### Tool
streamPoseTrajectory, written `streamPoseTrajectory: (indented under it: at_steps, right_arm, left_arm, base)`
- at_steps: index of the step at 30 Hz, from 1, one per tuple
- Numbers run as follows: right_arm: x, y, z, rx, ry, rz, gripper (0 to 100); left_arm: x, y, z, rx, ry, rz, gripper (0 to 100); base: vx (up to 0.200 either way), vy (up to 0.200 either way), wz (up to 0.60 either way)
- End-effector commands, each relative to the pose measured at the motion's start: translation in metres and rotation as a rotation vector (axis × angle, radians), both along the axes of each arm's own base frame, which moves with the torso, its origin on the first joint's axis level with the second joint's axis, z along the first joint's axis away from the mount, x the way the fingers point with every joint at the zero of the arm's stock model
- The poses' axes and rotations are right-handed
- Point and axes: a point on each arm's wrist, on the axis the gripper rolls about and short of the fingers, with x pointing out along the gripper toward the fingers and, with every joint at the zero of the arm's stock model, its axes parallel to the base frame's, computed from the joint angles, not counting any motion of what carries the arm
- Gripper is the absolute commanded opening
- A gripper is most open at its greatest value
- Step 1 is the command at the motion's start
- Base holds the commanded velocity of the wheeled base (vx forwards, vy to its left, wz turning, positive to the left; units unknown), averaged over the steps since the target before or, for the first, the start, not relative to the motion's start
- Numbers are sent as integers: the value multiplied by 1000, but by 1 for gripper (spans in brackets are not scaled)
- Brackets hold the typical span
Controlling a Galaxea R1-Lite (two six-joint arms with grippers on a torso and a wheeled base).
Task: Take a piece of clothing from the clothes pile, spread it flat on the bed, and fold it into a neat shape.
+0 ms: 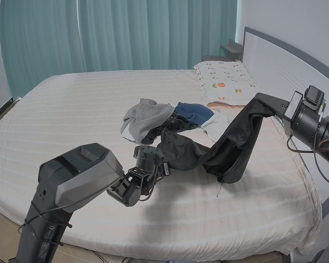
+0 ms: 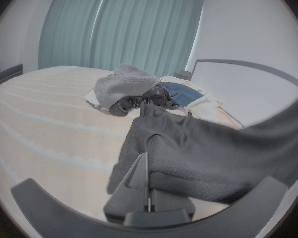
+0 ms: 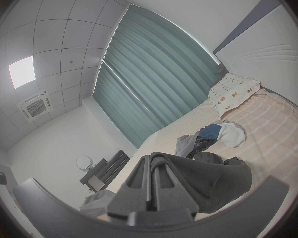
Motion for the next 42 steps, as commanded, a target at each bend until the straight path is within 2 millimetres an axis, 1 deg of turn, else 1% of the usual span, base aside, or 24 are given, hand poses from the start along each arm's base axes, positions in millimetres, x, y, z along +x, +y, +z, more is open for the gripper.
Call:
streamPoseTrajectory:
  at_steps: [1,2,3,4,5,6,7,8,9,10,11,12,14,16,17,18,19,21,24,28,33,36,39,42]
  right_arm:
    - [21,15,-26,-46,89,14,0]
    - [24,17,-29,-56,95,18,0]
    - [24,17,-29,-56,95,18,0]
    - [30,22,-28,-54,87,21,0]
    - [30,22,-28,-54,87,21,0]
    - [39,24,-17,-30,45,9,0]
    - [39,24,-17,-30,45,9,0]
    - [45,26,-5,-6,-4,-5,0]
    - [49,23,10,26,-63,-33,0]
    - [49,22,13,34,-78,-39,0]
    - [47,17,28,76,-146,-73,0]
    - [44,14,34,96,-180,-84,0]
    - [42,9,35,107,-213,-95,0]
    - [41,6,23,99,-185,-105,0]
    - [40,5,14,90,-159,-102,0]
    - [40,5,11,86,-149,-101,0]
    - [39,5,-7,58,-88,-96,0]
    - [39,6,-34,14,0,-94,0]
    - [39,6,-57,-15,69,-105,0]
    - [32,1,-70,35,119,-98,0]
    - [32,0,-80,56,160,-106,0]
    - [35,4,-90,40,192,-105,0]
    - [38,4,-97,31,217,-113,0]
    - [35,1,-96,39,207,-135,0]
  left_arm:
    - [-36,4,112,-161,-15,20,0]
    - [-42,5,129,-189,-11,25,0]
    - [-42,5,129,-189,-11,25,0]
    - [-54,11,172,-264,-21,37,0]
    - [-54,11,172,-264,-21,37,0]
    - [-63,16,207,-343,-54,46,0]
    - [-63,16,207,-343,-54,46,0]
    - [-70,22,227,-383,-86,45,0]
    - [-76,26,240,-406,-112,45,0]
    - [-77,28,243,-410,-117,45,0]
    - [-83,33,252,-420,-137,54,0]
    - [-86,37,255,-422,-142,58,0]
    - [-93,44,255,-419,-136,64,0]
    - [-100,54,247,-407,-105,73,0]
    - [-103,56,240,-404,-82,80,0]
    - [-104,57,239,-407,-74,80,0]
    - [-108,59,226,-433,-37,83,0]
    - [-113,62,210,-480,0,86,0]
    - [-121,66,191,-515,16,77,0]
    - [-135,75,164,-507,44,60,0]
    - [-149,83,146,-500,73,54,0]
    - [-153,82,141,-488,91,51,0]
    - [-155,82,146,-517,86,52,0]
    - [-159,84,148,-545,91,60,0]
  base:
    - [0,0,0]
    - [0,0,0]
    - [0,0,0]
    - [0,0,0]
    - [0,0,0]
    - [0,0,0]
    - [0,0,0]
    - [0,0,0]
    - [0,0,0]
    - [0,0,0]
    - [0,0,0]
    - [0,0,0]
    - [0,0,0]
    - [0,0,0]
    - [0,0,0]
    - [0,0,0]
    - [0,0,0]
    - [0,0,0]
    - [0,0,0]
    - [0,0,0]
    - [0,0,0]
    - [0,0,0]
    - [0,0,0]
    - [0,0,0]
